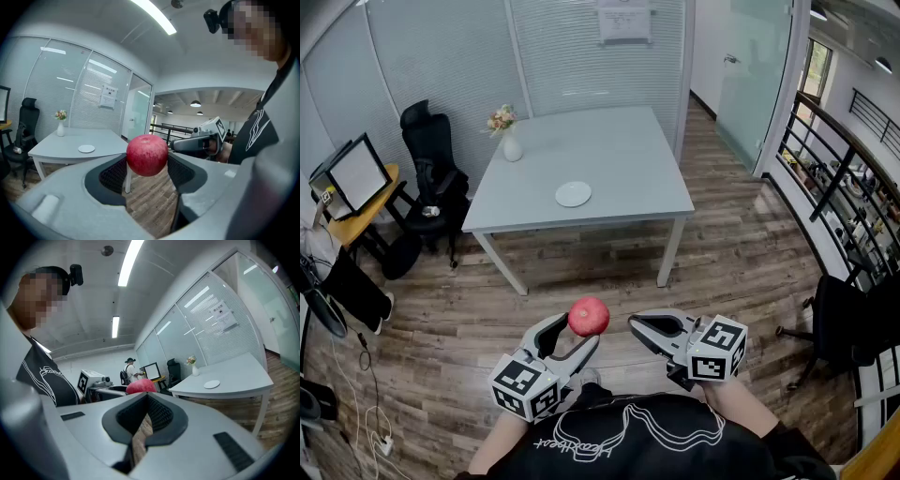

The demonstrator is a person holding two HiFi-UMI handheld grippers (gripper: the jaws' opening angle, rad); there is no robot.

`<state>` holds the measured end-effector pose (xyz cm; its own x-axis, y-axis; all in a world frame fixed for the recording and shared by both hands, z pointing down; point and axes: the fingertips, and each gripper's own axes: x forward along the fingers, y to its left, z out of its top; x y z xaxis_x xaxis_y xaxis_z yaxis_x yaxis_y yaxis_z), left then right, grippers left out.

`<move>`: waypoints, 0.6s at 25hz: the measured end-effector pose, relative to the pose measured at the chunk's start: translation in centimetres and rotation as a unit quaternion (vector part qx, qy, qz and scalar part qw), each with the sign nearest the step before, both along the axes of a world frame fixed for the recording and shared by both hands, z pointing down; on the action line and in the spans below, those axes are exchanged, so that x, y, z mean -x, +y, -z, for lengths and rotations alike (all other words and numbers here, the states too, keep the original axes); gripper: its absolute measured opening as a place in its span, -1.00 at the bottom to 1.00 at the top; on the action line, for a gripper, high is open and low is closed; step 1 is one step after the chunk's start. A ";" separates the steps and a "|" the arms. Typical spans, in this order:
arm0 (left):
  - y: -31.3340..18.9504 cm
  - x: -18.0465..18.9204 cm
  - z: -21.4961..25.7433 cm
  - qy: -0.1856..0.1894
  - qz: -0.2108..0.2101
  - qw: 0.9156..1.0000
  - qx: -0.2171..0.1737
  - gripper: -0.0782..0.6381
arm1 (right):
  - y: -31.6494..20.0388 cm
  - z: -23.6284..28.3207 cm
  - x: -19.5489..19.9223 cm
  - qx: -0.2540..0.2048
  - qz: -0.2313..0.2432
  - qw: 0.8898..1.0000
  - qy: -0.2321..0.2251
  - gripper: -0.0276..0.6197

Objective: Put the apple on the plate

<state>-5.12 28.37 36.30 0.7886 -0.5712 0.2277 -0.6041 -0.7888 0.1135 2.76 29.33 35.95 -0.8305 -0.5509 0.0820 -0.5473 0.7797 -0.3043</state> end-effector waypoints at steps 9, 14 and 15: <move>1.6 -1.1 0.7 0.006 -0.011 1.000 -0.004 0.00 | 1.6 0.4 -0.7 -0.008 -0.002 1.000 0.012 -0.89; 1.5 -1.5 1.3 0.007 -0.021 1.000 -0.007 0.00 | 1.0 0.9 -1.9 0.011 -0.026 0.999 -0.031 -0.89; 1.4 -1.5 1.3 0.008 -0.021 1.000 -0.006 0.00 | 0.8 1.0 -2.1 0.015 -0.027 0.999 -0.041 -0.89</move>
<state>-3.64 29.80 34.97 0.8152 -0.5408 0.2070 -0.5691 -0.8145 0.1131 4.83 30.15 34.99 -0.8038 -0.5940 0.0318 -0.5608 0.7389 -0.3734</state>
